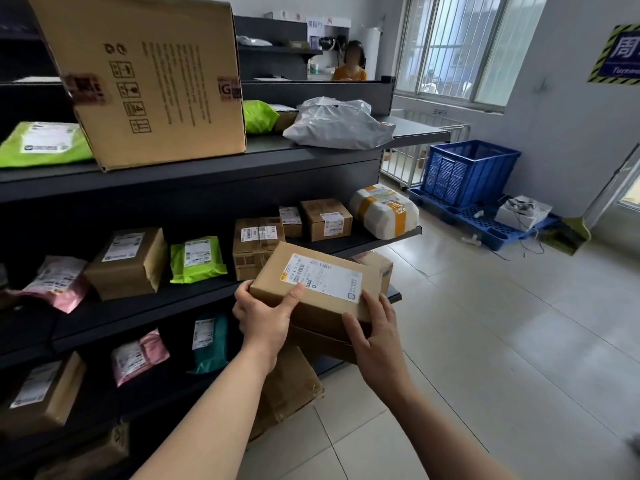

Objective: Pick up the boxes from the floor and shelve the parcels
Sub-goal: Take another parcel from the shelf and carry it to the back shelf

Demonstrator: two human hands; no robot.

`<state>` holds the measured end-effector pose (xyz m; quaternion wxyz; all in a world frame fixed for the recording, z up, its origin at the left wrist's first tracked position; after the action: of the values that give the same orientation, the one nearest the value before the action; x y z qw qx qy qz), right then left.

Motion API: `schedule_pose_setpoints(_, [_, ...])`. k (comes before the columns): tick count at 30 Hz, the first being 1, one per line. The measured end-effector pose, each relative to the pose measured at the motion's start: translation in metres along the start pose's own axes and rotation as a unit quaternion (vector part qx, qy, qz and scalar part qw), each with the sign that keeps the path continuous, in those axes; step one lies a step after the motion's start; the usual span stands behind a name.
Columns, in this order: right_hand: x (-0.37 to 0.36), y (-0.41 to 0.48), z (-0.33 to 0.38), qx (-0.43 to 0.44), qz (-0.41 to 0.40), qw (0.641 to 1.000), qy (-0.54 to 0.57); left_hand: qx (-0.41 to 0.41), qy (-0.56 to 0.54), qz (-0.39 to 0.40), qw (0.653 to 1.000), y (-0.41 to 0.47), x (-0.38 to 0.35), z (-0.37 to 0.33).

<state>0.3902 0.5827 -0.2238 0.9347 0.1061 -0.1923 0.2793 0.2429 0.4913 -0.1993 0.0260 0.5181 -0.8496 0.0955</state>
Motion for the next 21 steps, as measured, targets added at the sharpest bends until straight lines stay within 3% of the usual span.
schedule_pose_setpoints(5, [0.011, 0.005, 0.006, -0.019, 0.021, 0.998, -0.063, -0.002, 0.015, 0.047, 0.999, 0.007, 0.017, 0.0])
schedule_pose_setpoints(11, [0.025, 0.014, 0.02, -0.039, 0.073, 0.996, -0.025, -0.012, -0.008, 0.127, 0.992, 0.013, 0.036, -0.003])
schedule_pose_setpoints(21, [0.011, 0.0, 0.025, -0.021, 0.068, 0.996, -0.046, -0.023, 0.021, 0.101, 0.994, 0.0, 0.033, 0.005])
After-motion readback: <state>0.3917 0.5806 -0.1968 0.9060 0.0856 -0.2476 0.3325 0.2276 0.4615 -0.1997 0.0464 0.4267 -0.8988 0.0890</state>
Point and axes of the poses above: each hand's wrist, its own y-axis towards the middle knuckle, its own x-axis out of the back of the hand, z = x × y, the point moved 1 cm from there along y, towards the middle knuckle, and after that the axes turned 1 degree about y, right-handed, at the moved point
